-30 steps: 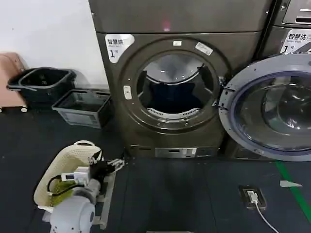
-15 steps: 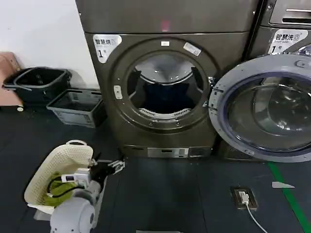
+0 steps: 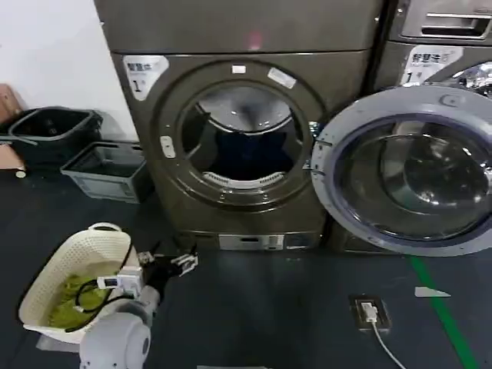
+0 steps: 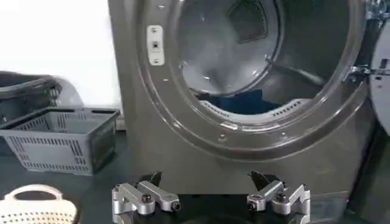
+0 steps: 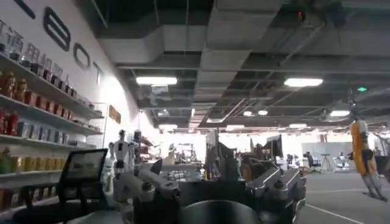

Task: Grasp the clothes from the dryer.

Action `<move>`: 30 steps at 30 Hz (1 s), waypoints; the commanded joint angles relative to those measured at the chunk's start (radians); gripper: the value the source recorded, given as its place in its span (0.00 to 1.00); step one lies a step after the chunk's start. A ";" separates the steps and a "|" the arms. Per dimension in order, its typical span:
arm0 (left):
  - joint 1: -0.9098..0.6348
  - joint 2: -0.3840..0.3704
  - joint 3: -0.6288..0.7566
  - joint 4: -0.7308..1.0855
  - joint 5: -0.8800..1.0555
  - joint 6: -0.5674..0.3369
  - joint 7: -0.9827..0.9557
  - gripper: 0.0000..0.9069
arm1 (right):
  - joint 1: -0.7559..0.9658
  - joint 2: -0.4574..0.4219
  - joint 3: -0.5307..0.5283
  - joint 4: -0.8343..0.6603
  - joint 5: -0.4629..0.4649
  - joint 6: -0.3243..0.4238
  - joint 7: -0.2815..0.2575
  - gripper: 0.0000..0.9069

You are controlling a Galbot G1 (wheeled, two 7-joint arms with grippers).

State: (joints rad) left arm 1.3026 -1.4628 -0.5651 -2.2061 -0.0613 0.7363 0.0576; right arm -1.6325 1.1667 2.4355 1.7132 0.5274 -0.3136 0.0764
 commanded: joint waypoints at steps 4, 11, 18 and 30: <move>0.000 0.000 0.001 0.004 0.002 0.049 0.000 1.00 | 0.001 0.002 -0.001 0.002 0.000 -0.001 0.001 1.00; -0.002 0.001 0.001 0.006 0.004 0.049 0.001 1.00 | 0.002 0.004 -0.004 0.004 0.000 -0.001 0.002 1.00; -0.005 -0.001 0.008 0.008 0.013 0.049 0.004 1.00 | 0.004 0.004 -0.005 0.003 -0.003 0.005 0.012 1.00; -0.003 -0.002 0.013 0.009 0.022 0.049 0.006 1.00 | 0.002 0.011 -0.002 0.008 0.033 0.046 0.045 1.00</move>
State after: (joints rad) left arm 1.2996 -1.4646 -0.5512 -2.1993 -0.0399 0.7363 0.0639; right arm -1.6300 1.1779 2.4319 1.7209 0.5509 -0.2753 0.1139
